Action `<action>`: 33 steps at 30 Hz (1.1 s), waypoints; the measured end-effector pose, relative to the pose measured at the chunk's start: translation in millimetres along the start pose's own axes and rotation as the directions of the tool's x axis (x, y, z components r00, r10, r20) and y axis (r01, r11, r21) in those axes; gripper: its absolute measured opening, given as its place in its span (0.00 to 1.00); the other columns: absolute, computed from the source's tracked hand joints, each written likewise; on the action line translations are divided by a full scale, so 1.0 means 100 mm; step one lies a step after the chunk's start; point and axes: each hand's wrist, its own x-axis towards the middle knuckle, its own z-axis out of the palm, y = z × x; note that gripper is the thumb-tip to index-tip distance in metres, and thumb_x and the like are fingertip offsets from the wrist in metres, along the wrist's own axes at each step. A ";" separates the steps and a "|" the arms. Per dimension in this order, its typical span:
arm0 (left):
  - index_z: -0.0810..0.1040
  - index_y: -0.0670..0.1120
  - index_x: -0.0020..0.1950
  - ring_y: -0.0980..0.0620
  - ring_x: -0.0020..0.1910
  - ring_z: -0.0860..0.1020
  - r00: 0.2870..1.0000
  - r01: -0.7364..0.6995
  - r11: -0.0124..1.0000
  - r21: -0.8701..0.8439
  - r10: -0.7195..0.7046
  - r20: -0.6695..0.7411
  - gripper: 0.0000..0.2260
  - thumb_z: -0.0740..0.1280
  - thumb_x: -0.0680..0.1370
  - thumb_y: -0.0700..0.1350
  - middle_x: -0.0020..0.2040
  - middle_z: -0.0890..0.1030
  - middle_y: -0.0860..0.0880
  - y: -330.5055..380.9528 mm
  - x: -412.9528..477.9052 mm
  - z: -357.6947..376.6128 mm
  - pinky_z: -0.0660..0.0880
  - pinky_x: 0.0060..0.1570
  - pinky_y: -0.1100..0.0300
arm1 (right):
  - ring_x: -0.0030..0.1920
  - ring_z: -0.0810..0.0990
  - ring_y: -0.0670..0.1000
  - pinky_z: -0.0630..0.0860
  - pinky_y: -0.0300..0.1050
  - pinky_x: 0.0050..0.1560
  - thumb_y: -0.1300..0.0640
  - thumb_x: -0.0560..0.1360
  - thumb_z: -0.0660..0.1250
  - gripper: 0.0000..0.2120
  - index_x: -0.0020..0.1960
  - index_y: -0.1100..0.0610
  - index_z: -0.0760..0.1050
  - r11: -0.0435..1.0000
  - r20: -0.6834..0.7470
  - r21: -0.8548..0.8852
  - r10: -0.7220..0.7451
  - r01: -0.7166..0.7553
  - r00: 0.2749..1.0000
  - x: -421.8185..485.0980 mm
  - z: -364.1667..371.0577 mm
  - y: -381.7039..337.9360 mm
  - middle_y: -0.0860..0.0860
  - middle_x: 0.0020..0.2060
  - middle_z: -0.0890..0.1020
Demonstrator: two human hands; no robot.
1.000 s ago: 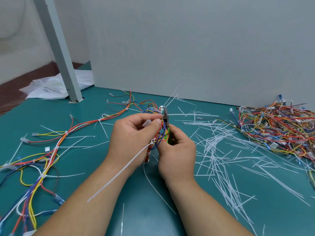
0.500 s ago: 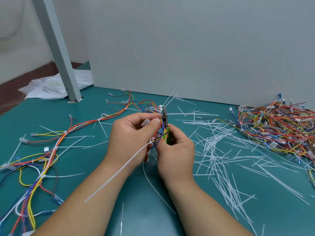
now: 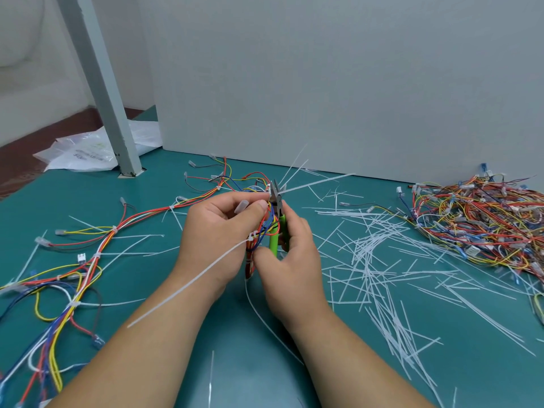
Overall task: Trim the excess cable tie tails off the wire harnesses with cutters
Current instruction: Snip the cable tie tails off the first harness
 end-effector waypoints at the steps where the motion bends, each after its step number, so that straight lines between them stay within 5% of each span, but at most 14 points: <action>1: 0.87 0.48 0.42 0.58 0.34 0.82 1.000 -0.001 1.000 0.004 0.001 -0.011 0.11 0.71 0.77 0.33 0.37 0.86 0.50 0.00 0.01 -0.01 0.76 0.34 0.69 | 0.59 0.76 0.37 0.68 0.25 0.58 0.57 0.67 0.67 0.33 0.69 0.36 0.68 1.000 0.016 -0.010 0.004 -0.004 1.000 -0.01 0.01 0.01 0.42 0.56 0.76; 7: 0.88 0.49 0.42 0.56 0.36 0.83 1.000 -0.001 1.000 0.007 0.001 0.004 0.12 0.71 0.78 0.34 0.40 0.87 0.48 -0.02 0.00 -0.01 0.78 0.38 0.67 | 0.57 0.71 0.25 0.62 0.21 0.60 0.56 0.71 0.64 0.36 0.79 0.57 0.67 0.995 -0.075 -0.097 -0.020 0.013 0.997 -0.02 0.02 0.05 0.32 0.55 0.72; 9: 0.88 0.50 0.42 0.56 0.37 0.84 1.000 -0.007 1.000 -0.007 0.007 0.014 0.13 0.71 0.78 0.34 0.40 0.87 0.47 -0.01 0.00 -0.01 0.78 0.38 0.67 | 0.58 0.75 0.31 0.68 0.28 0.62 0.58 0.73 0.67 0.31 0.77 0.55 0.71 0.998 -0.112 -0.069 -0.017 0.010 0.994 -0.02 0.01 0.05 0.32 0.56 0.76; 12: 0.88 0.50 0.41 0.55 0.37 0.84 1.000 -0.011 1.000 -0.003 0.011 0.017 0.13 0.71 0.78 0.34 0.40 0.87 0.47 0.00 0.00 -0.01 0.79 0.39 0.66 | 0.47 0.81 0.47 0.79 0.45 0.53 0.64 0.75 0.71 0.23 0.67 0.49 0.81 1.000 -0.109 0.002 0.015 -0.015 0.994 0.00 0.00 0.07 0.47 0.49 0.85; 14: 0.88 0.50 0.41 0.55 0.38 0.84 1.000 -0.006 1.000 0.000 0.006 0.015 0.13 0.71 0.78 0.34 0.40 0.87 0.47 0.00 0.00 0.00 0.79 0.40 0.66 | 0.36 0.75 0.46 0.77 0.42 0.41 0.65 0.75 0.71 0.18 0.56 0.44 0.84 0.999 -0.098 0.040 0.000 0.003 0.995 0.00 -0.02 0.05 0.50 0.38 0.82; 17: 0.88 0.48 0.43 0.55 0.38 0.84 1.000 -0.006 1.000 -0.002 0.006 0.013 0.11 0.71 0.78 0.34 0.40 0.87 0.47 -0.01 -0.02 0.01 0.79 0.39 0.66 | 0.35 0.70 0.46 0.73 0.45 0.37 0.64 0.77 0.71 0.14 0.48 0.44 0.84 0.993 -0.078 0.117 0.010 -0.001 0.997 0.02 -0.02 0.03 0.57 0.37 0.81; 20: 0.88 0.49 0.44 0.55 0.38 0.84 0.999 -0.007 1.000 0.005 0.007 0.036 0.11 0.71 0.78 0.34 0.40 0.87 0.47 -0.02 -0.02 0.02 0.79 0.38 0.66 | 0.36 0.72 0.48 0.74 0.51 0.38 0.63 0.77 0.72 0.12 0.47 0.45 0.83 0.987 -0.078 0.158 0.020 -0.007 0.997 0.03 -0.01 0.04 0.59 0.39 0.82; 23: 0.89 0.51 0.43 0.55 0.37 0.83 0.999 -0.007 1.000 0.015 0.006 0.051 0.13 0.71 0.78 0.34 0.40 0.87 0.48 -0.02 -0.02 0.02 0.79 0.38 0.65 | 0.34 0.71 0.47 0.72 0.45 0.36 0.64 0.77 0.72 0.11 0.48 0.48 0.84 0.986 -0.090 0.165 0.015 0.000 0.996 0.03 -0.01 0.07 0.54 0.35 0.81; 28: 0.88 0.51 0.43 0.54 0.38 0.84 1.000 -0.009 1.000 0.029 0.008 0.030 0.12 0.72 0.77 0.35 0.40 0.87 0.47 -0.03 -0.01 0.01 0.80 0.39 0.65 | 0.42 0.79 0.57 0.78 0.60 0.48 0.62 0.76 0.73 0.09 0.51 0.50 0.82 0.995 -0.113 0.104 0.002 0.010 0.994 0.03 0.01 0.11 0.55 0.43 0.83; 33: 0.88 0.50 0.42 0.54 0.38 0.84 1.000 0.001 1.000 0.030 -0.001 0.004 0.12 0.72 0.77 0.34 0.41 0.87 0.47 -0.04 0.00 0.01 0.79 0.39 0.65 | 0.44 0.80 0.56 0.79 0.59 0.50 0.61 0.76 0.74 0.09 0.50 0.47 0.81 0.997 -0.112 0.076 0.007 0.002 0.994 0.03 0.02 0.10 0.53 0.44 0.83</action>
